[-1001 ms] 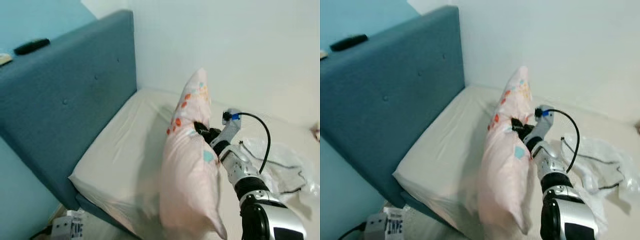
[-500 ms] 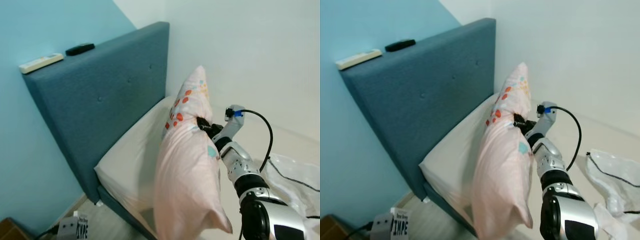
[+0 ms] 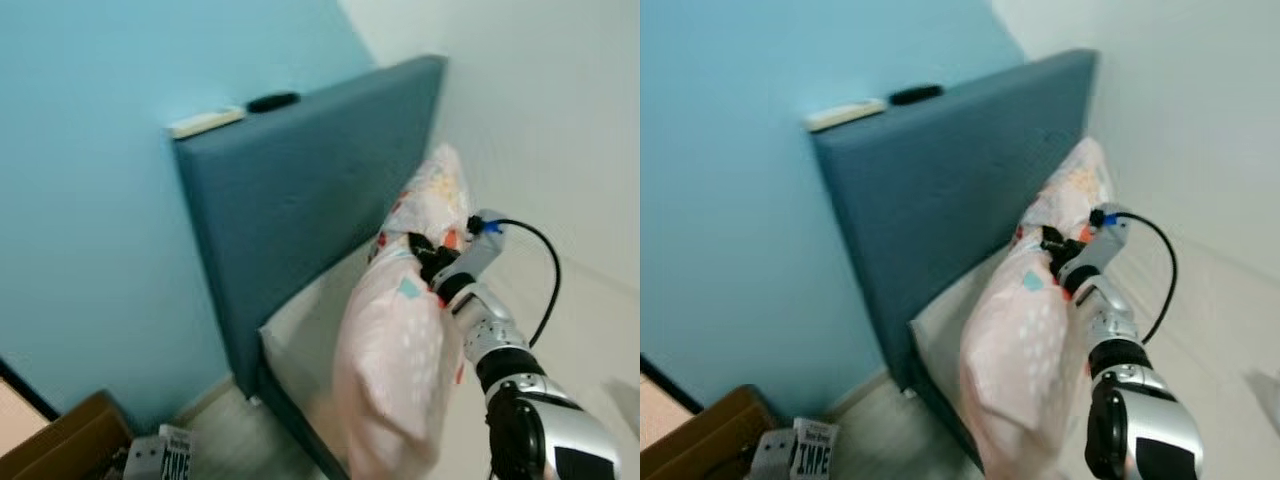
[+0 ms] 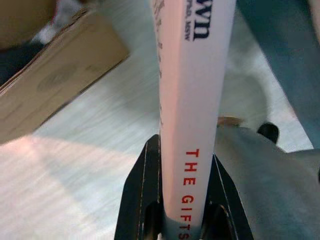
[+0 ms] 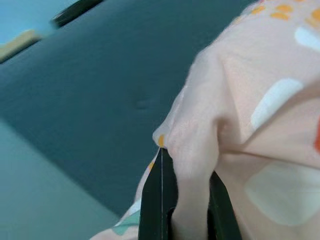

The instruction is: Clean up the room

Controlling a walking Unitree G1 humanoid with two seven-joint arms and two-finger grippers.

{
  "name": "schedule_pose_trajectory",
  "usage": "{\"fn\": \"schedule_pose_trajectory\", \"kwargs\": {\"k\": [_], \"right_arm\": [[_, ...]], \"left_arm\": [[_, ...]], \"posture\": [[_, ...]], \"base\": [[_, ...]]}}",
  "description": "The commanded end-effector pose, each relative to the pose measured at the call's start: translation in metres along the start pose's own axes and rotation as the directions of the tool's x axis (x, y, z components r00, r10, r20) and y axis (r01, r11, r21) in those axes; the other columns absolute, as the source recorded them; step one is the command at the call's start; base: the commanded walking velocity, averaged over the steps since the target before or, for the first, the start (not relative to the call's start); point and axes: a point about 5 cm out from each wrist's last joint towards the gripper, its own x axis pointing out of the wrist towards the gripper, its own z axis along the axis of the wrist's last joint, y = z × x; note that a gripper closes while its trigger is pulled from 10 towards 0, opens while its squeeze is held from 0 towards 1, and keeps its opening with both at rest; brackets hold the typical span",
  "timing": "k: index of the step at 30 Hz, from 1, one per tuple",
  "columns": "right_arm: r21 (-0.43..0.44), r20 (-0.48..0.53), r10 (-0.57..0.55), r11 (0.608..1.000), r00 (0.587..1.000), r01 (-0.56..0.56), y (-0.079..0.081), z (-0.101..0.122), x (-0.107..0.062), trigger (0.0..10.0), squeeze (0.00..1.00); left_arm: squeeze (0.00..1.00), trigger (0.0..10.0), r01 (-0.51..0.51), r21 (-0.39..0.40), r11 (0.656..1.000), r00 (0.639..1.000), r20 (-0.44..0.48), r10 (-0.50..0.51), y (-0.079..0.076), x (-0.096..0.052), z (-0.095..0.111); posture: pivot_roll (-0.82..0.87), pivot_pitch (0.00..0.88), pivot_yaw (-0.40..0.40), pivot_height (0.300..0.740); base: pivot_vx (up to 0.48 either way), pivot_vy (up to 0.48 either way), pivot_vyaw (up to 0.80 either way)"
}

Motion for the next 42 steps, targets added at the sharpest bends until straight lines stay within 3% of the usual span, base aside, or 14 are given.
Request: {"fn": "schedule_pose_trajectory", "kwargs": {"k": [1, 2, 8, 18, 23, 42], "right_arm": [[-0.016, 0.101, 0.017, 1.0, 0.995, -0.015, 0.005, 0.02, 0.006, 10.0, 0.0], [-0.005, 0.119, -0.029, 1.0, 0.992, 0.03, 0.0, 0.022, 0.004, 10.0, 0.0], [-0.002, 0.151, -0.108, 0.994, 0.983, 0.11, -0.009, 0.027, 0.001, 10.0, 0.0], [-0.009, 0.162, -0.202, 0.978, 0.966, 0.206, -0.02, 0.029, -0.004, 10.0, 0.0], [0.001, 0.165, -0.312, 0.949, 0.936, 0.316, -0.031, 0.03, -0.009, 10.0, 0.0], [-0.027, 0.15, -0.318, 0.945, 0.936, 0.325, -0.03, 0.027, -0.008, 10.0, 0.0]], "left_arm": [[0.0, 10.0, 0.0, 0.018, 1.0, 1.0, -0.008, 0.0, 0.004, -0.001, -0.001], [0.0, 10.0, 0.005, 0.051, 0.999, 1.0, -0.018, -0.004, 0.003, -0.001, -0.001], [0.0, 10.0, 0.001, 0.073, 0.997, 0.999, -0.033, 0.002, 0.002, 0.0, -0.003], [0.0, 10.0, -0.016, 0.033, 0.999, 1.0, -0.014, 0.017, 0.002, 0.0, -0.001], [0.0, 10.0, -0.013, 0.027, 1.0, 1.0, -0.015, 0.013, 0.003, 0.0, -0.002], [0.0, 10.0, -0.019, 0.006, 1.0, 1.0, -0.016, 0.019, 0.003, -0.001, -0.005]], "posture": [[0.04, 0.0, -0.026, 0.708], [0.04, 0.0, -0.022, 0.708], [0.04, 0.0, -0.016, 0.708], [0.04, 0.0, -0.012, 0.708], [0.04, 0.0, -0.011, 0.708], [0.03, 0.0, -0.017, 0.708]], "base": [[0.0, 0.0, 0.74], [0.0, -0.454, 0.74], [0.0, -0.454, 0.38], [0.0, -0.046, 0.0], [0.0, 0.0, 0.0], [0.0, 0.0, -0.45]]}}
